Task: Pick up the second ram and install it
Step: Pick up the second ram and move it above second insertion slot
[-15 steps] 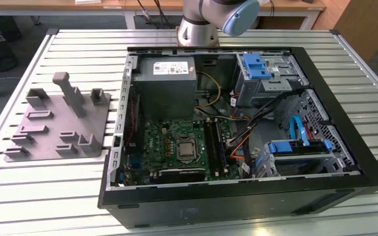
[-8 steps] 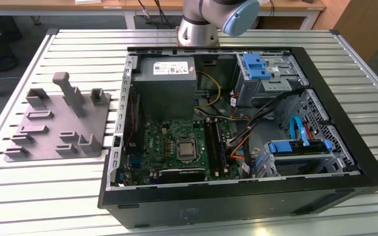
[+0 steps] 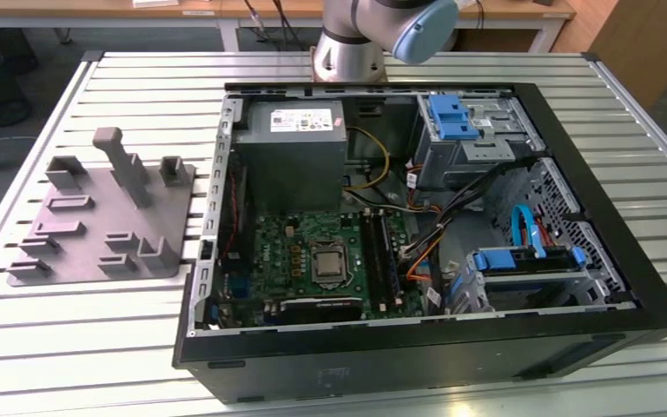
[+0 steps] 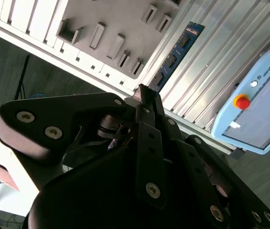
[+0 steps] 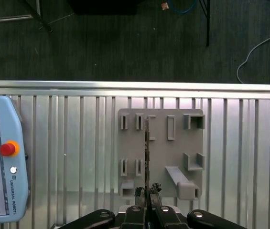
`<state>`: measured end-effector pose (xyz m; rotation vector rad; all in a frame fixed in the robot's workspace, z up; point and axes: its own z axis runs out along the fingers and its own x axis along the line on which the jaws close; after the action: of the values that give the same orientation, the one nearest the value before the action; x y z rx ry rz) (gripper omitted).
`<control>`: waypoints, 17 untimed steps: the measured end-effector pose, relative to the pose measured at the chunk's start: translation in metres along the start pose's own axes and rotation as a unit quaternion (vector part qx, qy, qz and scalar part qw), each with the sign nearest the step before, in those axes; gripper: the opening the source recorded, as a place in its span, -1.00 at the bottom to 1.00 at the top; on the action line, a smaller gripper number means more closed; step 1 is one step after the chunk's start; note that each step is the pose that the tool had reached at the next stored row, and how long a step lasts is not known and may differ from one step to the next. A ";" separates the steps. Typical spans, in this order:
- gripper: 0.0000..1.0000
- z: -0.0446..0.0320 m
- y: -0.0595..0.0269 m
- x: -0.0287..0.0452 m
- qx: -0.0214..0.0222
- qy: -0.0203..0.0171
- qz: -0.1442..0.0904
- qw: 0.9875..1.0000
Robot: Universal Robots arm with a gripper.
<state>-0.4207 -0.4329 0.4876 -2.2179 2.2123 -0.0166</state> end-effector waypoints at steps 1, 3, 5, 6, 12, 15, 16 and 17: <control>-0.73 -0.0013 0.0000 0.0000 0.000 0.000 0.000 1.000; -0.73 -0.0042 -0.0001 0.0000 0.000 0.000 0.000 1.000; -0.73 -0.0063 -0.0001 0.0000 0.000 0.000 0.000 1.000; -0.73 -0.0063 -0.0001 0.0000 0.000 0.000 0.000 1.000; -0.73 -0.0063 -0.0053 0.0002 0.000 0.000 0.000 1.000; -0.73 -0.0058 -0.0187 0.0002 0.000 0.000 0.000 1.000; -0.73 -0.0056 -0.0232 0.0002 -0.001 0.000 0.000 1.000; -0.73 -0.0053 -0.0277 0.0002 -0.001 0.000 0.000 1.000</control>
<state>-0.3931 -0.4330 0.4933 -2.2178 2.2130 -0.0143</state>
